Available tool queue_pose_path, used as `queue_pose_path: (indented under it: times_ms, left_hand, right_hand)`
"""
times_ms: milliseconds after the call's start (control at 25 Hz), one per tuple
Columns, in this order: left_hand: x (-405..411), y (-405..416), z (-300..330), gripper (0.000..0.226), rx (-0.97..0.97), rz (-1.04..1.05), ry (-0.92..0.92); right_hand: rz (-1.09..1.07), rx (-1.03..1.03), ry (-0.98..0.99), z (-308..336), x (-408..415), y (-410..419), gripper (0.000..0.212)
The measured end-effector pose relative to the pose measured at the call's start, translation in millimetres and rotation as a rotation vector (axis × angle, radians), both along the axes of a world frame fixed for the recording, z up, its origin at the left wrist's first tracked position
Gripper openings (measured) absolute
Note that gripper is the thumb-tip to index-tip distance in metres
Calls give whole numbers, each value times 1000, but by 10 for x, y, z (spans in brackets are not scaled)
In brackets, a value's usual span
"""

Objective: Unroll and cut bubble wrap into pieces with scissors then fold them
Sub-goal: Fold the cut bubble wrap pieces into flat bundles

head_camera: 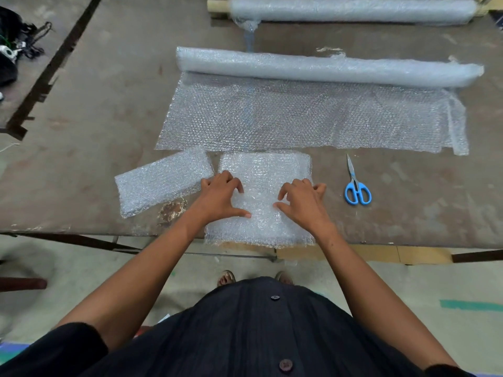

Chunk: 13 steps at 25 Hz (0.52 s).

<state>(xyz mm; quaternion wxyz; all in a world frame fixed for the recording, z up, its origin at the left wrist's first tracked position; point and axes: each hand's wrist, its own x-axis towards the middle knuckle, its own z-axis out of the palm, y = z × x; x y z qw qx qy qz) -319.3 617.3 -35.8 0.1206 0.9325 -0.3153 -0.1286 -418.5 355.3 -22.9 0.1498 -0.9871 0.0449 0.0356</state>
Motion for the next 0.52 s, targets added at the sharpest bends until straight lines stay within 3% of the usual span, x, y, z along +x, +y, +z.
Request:
queue_pose_path:
  times_ms: [200,320,440,520]
  left_hand:
    - [33,-26,63,76,-100,60,108]
    - [39,-17,83,51,-117,30,127]
    - [-49,55,145,41,-191,78,97]
    - [-102,127,222,39,-332,105,172]
  right_hand:
    - [8,109,-26,80,44,-18,22]
    - [54,226,-67,113,-31,-79,22]
    - [56,558,80,228,-133,-143,42]
    - [36,756,159,310,-166,-190,50]
